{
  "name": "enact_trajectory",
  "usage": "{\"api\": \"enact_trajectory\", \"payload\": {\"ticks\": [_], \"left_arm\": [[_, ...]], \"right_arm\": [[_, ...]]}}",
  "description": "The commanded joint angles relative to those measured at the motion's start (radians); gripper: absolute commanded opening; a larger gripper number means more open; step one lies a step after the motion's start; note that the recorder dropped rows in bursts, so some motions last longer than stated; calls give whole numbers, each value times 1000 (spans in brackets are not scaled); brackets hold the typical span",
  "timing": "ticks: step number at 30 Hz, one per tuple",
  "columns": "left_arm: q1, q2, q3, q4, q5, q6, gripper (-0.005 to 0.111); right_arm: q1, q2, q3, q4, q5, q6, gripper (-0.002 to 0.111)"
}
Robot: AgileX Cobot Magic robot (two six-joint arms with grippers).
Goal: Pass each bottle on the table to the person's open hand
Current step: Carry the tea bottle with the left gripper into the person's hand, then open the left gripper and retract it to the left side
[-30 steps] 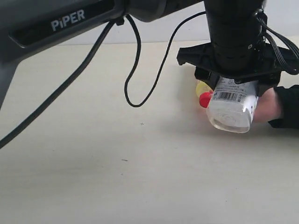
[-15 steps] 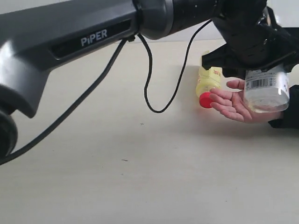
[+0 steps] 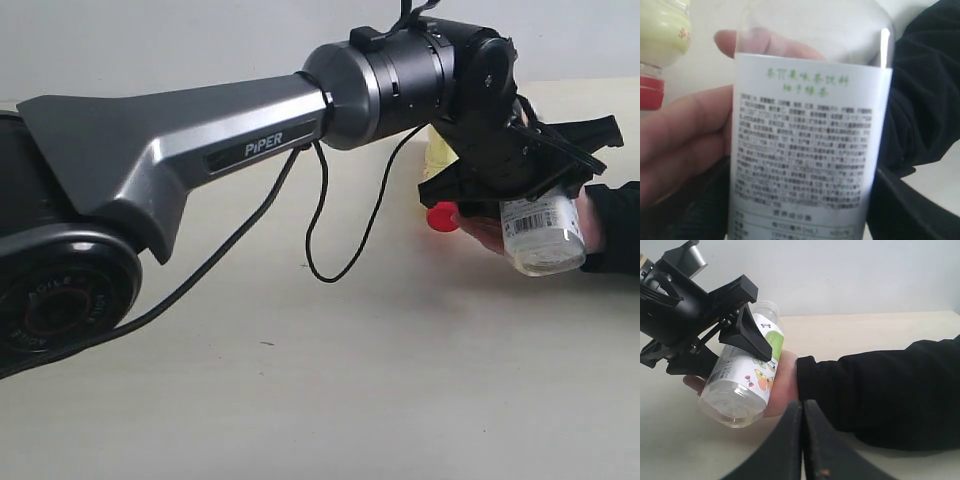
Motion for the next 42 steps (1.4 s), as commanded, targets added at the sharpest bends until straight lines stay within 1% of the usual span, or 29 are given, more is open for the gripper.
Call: {"api": "enact_trajectory", "payload": {"ticks": [1, 3, 6, 7, 8, 11, 12, 13, 22, 24, 26, 27, 28, 30, 31, 32, 34, 35, 37, 42], "left_arm": [[6, 8, -1, -19, -33, -5, 3], [6, 8, -1, -20, -33, -5, 12], [6, 8, -1, -36, -33, 0, 34], [6, 8, -1, -36, -33, 9, 46], [6, 8, -1, -37, -33, 21, 54], [6, 8, -1, -41, -35, 44, 90], [6, 8, -1, -41, -35, 49, 99], [6, 6, -1, -41, -35, 55, 106], [7, -36, -4, -41, -27, 110, 105], [7, -77, -4, -41, -15, 155, 105], [13, -126, -4, -46, 31, 217, 105], [18, -161, -4, -62, 89, 304, 105], [22, -181, -4, -67, 122, 345, 103], [29, -232, -4, -67, 215, 426, 89], [35, -263, -4, -67, 275, 492, 69], [35, -284, -4, -63, 340, 525, 41], [35, -315, 0, -16, 433, 558, 2], [35, -321, 5, -5, 462, 561, 2], [35, -360, 42, -4, 464, 567, 0], [35, -499, 232, 0, 348, 626, 0]], "right_arm": [[-4, -6, 5, -2, -8, -5, 0], [-4, -6, 5, -2, -8, -5, 0], [-4, -6, 5, -2, -8, -5, 0], [-4, -6, 5, -2, -8, -5, 0], [-4, -6, 5, -2, -8, -5, 0], [-4, -6, 5, -2, -8, -5, 0], [-4, -6, 5, -2, -8, -5, 0], [-4, -6, 5, -2, -8, -5, 0], [-4, -6, 5, -2, -8, -5, 0], [-4, -6, 5, -2, -8, -5, 0], [-4, -6, 5, -2, -8, -5, 0], [-4, -6, 5, -2, -8, -5, 0], [-4, -6, 5, -2, -8, -5, 0], [-4, -6, 5, -2, -8, -5, 0], [-4, -6, 5, -2, -8, -5, 0], [-4, -6, 5, -2, -8, -5, 0], [-4, -6, 5, -2, -8, -5, 0], [-4, -6, 5, -2, -8, -5, 0], [-4, -6, 5, -2, -8, -5, 0], [-4, -6, 5, -2, -8, -5, 0]]}}
